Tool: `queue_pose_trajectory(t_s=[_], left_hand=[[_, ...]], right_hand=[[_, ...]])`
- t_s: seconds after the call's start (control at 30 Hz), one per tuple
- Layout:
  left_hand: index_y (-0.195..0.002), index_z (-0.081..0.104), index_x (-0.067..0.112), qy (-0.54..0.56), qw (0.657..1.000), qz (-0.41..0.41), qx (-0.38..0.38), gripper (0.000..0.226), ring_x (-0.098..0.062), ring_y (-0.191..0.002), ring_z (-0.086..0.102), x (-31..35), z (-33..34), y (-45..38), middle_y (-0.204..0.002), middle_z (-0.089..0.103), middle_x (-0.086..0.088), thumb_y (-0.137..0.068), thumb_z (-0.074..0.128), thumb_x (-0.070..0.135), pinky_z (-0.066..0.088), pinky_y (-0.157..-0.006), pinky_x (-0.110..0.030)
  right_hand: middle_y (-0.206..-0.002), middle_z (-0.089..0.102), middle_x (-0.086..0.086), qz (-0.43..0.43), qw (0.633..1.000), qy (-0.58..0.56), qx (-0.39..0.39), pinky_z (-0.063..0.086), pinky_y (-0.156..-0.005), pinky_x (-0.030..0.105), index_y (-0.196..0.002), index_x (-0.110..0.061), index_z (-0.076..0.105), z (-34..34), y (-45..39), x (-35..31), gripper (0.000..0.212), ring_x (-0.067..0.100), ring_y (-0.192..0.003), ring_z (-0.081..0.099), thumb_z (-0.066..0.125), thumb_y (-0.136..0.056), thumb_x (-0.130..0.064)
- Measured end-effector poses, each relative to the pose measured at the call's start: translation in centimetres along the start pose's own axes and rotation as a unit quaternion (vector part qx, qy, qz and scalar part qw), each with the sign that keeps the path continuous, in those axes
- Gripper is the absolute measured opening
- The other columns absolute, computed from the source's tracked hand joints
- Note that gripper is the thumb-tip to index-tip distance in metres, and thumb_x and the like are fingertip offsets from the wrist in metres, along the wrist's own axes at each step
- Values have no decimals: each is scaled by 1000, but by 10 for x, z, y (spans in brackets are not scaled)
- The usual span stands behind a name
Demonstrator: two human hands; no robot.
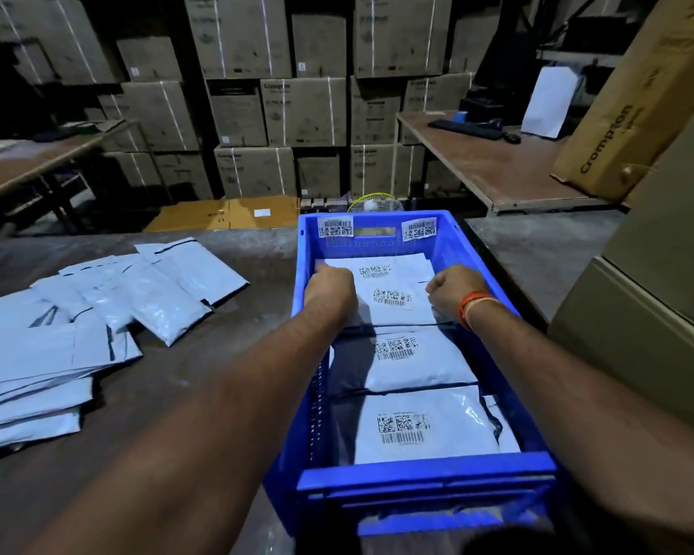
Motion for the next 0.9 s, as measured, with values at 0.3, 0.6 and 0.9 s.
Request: queue_pose_trajectory(t_s=[0.3, 0.6, 0.9], left_hand=[[-110, 72, 14, 131, 982, -22, 132, 31, -33, -103, 65, -63, -67, 13, -112, 65, -13, -81, 62, 13, 56, -84, -39], [-98, 77, 14, 142, 981, -85, 103, 26, -31, -97, 66, -192, -63, 28, -102, 72, -10, -77, 62, 11, 55, -76, -34], [-116, 70, 23, 158, 983, -90, 24, 37, -27, -114, 58, -366, 0, 25, -126, 54, -10, -82, 61, 11, 49, -83, -32]], right_hand=[[-109, 74, 10, -157, 984, -18, 78, 48, -93, 30, -96, -20, 78, -7, 20, -112, 23, 31, -109, 65, 62, -82, -10], [-98, 75, 11, -253, 966, 42, 31, 53, -86, 30, -93, -18, 80, 55, 40, -246, 23, 31, -99, 68, 62, -78, -18], [-131, 65, 10, -203, 969, 82, -111, 40, -103, 29, -127, -12, 66, 225, 49, -334, 42, 28, -123, 57, 70, -86, -22]])
Point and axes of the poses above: each hand's wrist, its own y-axis away from the middle knuckle, its own z-axis out of the palm, x = y × z, the point moved 2 cm from there along -y, towards the middle knuckle
